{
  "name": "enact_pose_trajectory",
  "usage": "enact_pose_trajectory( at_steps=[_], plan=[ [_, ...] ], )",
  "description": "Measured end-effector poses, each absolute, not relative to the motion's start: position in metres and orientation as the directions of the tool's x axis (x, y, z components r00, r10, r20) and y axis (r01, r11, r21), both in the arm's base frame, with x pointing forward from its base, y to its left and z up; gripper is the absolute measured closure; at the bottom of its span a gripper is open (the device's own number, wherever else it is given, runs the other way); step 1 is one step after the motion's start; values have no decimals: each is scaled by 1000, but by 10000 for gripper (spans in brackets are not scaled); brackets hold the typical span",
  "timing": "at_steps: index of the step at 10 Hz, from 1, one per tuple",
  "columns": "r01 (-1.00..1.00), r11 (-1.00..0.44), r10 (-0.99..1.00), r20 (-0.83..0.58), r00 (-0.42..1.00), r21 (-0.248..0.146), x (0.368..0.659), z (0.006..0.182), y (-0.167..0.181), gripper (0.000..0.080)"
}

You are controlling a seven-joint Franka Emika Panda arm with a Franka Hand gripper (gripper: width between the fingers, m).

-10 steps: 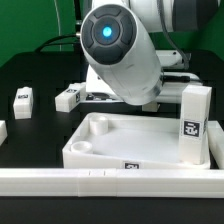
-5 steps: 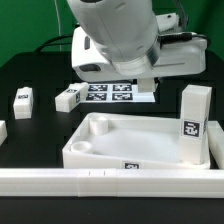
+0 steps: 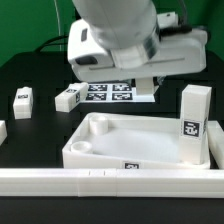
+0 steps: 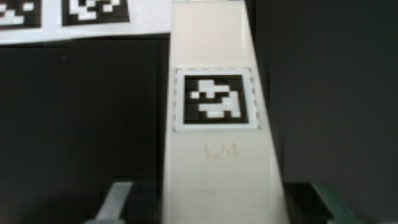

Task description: Assemble desk

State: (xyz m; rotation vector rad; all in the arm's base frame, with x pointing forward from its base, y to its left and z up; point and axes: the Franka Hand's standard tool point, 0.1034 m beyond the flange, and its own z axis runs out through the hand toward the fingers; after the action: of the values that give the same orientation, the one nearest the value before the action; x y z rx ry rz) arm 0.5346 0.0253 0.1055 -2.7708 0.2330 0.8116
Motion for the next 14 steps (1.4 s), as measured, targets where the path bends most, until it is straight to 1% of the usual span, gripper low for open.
enact_pose_trajectory(
  at_steps=[1,2,3,5,6,7,8,10,11,12,14],
  plan=[
    [-219,-957,-90,-521,849,-192,541,119,23,509],
    [-232,-955,-111,-499,860,-186,554,128,23,509],
    [-244,-953,-142,-453,880,-177,564,131,24,509],
    [-237,-956,-172,-320,932,-176,569,128,23,509],
    [-237,-956,-182,-282,942,-174,568,128,22,509],
    [-229,-958,-191,-214,958,-172,575,129,20,509],
    [-214,-961,-188,-154,970,-175,583,136,16,509],
    [-203,-963,-207,5,978,-179,610,165,8,509],
    [-201,-963,-213,45,976,-181,618,173,6,509],
    [-201,-964,-228,154,961,-172,627,174,4,509],
    [-199,-968,-236,281,930,-154,625,169,2,509]
  ],
)
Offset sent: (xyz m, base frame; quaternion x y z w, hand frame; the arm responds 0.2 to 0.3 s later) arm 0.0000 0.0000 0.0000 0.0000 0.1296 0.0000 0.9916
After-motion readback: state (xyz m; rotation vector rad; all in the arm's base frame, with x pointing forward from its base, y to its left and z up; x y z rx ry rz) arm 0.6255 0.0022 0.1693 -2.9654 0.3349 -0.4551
